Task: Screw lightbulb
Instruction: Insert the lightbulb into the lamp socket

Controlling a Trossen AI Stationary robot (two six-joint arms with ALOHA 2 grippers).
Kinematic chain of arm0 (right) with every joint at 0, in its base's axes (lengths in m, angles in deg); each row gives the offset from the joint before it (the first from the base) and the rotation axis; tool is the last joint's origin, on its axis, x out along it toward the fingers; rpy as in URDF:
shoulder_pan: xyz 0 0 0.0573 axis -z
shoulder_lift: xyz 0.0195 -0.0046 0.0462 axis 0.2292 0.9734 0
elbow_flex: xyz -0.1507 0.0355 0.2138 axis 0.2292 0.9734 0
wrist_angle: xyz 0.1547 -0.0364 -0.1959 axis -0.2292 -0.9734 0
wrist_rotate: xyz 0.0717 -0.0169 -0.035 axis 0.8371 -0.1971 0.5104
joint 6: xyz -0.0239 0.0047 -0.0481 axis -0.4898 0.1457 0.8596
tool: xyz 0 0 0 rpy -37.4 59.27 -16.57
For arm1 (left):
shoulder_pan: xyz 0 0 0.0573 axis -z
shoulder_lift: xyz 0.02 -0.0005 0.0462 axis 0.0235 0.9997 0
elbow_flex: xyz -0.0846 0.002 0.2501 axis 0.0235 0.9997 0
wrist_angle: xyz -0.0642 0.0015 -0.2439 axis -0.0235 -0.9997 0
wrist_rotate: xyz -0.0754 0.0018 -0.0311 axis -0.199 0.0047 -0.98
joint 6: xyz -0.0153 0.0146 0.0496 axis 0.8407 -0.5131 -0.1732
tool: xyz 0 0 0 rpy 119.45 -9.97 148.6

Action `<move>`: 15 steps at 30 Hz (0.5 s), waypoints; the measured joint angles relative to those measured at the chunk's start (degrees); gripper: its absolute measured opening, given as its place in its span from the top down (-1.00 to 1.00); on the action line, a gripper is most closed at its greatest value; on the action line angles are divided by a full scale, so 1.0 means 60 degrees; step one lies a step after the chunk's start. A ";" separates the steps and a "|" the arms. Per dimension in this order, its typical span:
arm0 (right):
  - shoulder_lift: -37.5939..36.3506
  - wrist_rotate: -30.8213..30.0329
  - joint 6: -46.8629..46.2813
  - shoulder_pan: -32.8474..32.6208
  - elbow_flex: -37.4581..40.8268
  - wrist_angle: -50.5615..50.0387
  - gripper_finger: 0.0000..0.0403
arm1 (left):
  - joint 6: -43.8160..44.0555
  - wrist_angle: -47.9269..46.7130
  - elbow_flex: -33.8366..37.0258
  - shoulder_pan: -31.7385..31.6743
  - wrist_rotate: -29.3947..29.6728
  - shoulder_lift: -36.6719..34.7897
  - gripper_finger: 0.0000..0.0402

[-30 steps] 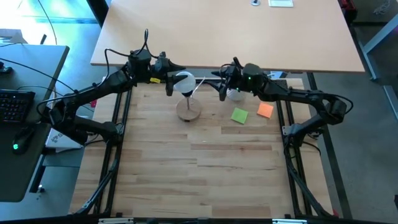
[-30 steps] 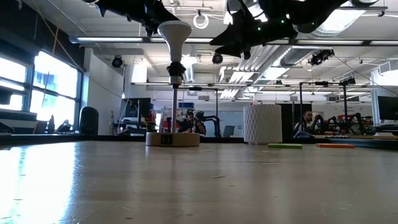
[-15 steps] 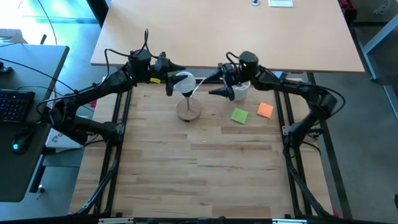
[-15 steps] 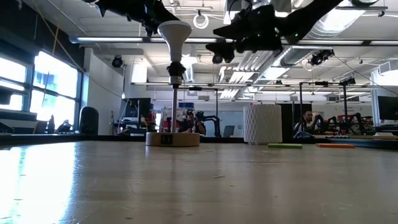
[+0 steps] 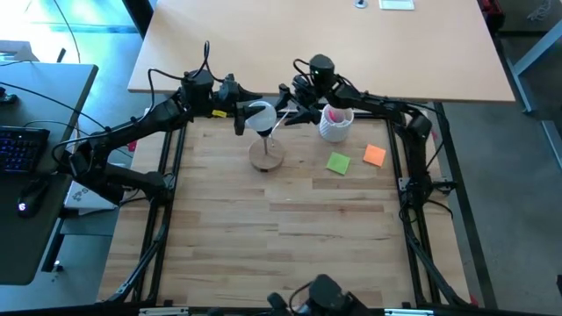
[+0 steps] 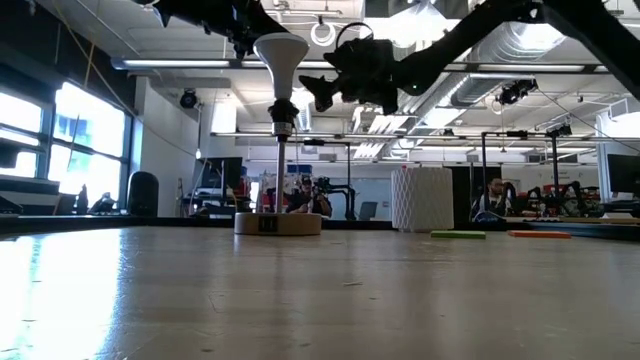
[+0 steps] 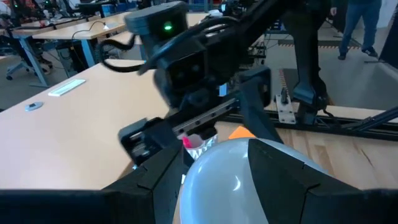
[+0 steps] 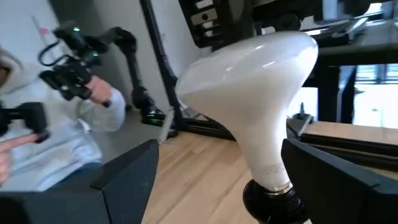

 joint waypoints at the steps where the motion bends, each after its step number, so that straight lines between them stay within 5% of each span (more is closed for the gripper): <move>1: 0.0151 0.0146 -0.0110 0.0000 -0.0238 0.0000 -0.67 | 0.0000 0.0000 0.0000 0.0000 0.0000 0.0000 0.13; 15: 0.2065 0.1230 -0.0340 -0.0517 -0.2475 0.0012 -0.67 | 0.0002 -0.0024 0.0000 0.0016 -0.0081 0.0000 0.13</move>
